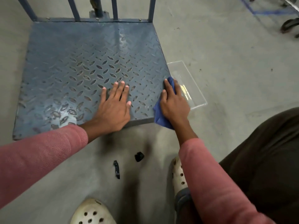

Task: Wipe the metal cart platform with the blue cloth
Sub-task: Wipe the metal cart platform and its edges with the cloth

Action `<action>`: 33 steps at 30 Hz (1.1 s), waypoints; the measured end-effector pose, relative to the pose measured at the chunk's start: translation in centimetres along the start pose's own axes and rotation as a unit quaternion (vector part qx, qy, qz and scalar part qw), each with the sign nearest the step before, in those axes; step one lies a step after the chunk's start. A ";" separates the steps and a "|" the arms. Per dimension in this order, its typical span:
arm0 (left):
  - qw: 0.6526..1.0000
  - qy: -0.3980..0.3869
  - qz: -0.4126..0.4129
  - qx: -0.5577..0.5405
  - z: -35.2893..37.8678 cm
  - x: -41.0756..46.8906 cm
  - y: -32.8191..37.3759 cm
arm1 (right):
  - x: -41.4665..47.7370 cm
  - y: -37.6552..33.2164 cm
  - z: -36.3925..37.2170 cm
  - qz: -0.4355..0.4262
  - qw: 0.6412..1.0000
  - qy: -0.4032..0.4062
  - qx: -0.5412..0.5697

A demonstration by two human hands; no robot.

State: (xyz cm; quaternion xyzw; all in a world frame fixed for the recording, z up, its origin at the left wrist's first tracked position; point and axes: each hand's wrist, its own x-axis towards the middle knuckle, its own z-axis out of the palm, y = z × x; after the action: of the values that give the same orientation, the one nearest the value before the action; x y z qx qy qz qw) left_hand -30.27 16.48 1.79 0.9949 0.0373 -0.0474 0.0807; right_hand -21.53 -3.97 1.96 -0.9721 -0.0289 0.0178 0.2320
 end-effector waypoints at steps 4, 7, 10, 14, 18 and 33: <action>1.000 0.008 0.000 0.002 0.3 -0.1 -0.1 | 3.0 -1.0 -0.6 -0.038 0.998 -0.043 -0.008; 1.000 0.018 0.010 -0.003 0.3 -0.2 -0.4 | 0.5 -0.3 0.4 -0.018 1.000 0.015 -0.013; 1.000 0.028 0.006 0.001 0.5 -0.3 -0.2 | -3.9 0.9 2.3 0.010 0.989 0.147 -0.016; 0.996 0.039 0.083 0.021 0.8 -0.4 1.7 | -4.9 0.2 3.9 0.060 0.971 0.215 0.084; 0.989 0.037 0.143 0.029 0.9 -0.2 4.6 | -2.0 1.3 2.5 0.084 0.944 0.244 0.204; 0.989 0.052 0.137 0.026 1.8 -0.3 5.1 | -1.5 3.7 3.5 -0.008 0.955 0.190 0.227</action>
State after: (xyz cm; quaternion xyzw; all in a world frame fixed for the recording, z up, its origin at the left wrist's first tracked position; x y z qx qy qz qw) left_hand -30.26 11.17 0.85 0.9935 -0.0965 0.0154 0.0585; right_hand -23.04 -5.77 -2.80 -0.8790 0.0124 -0.1626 0.4480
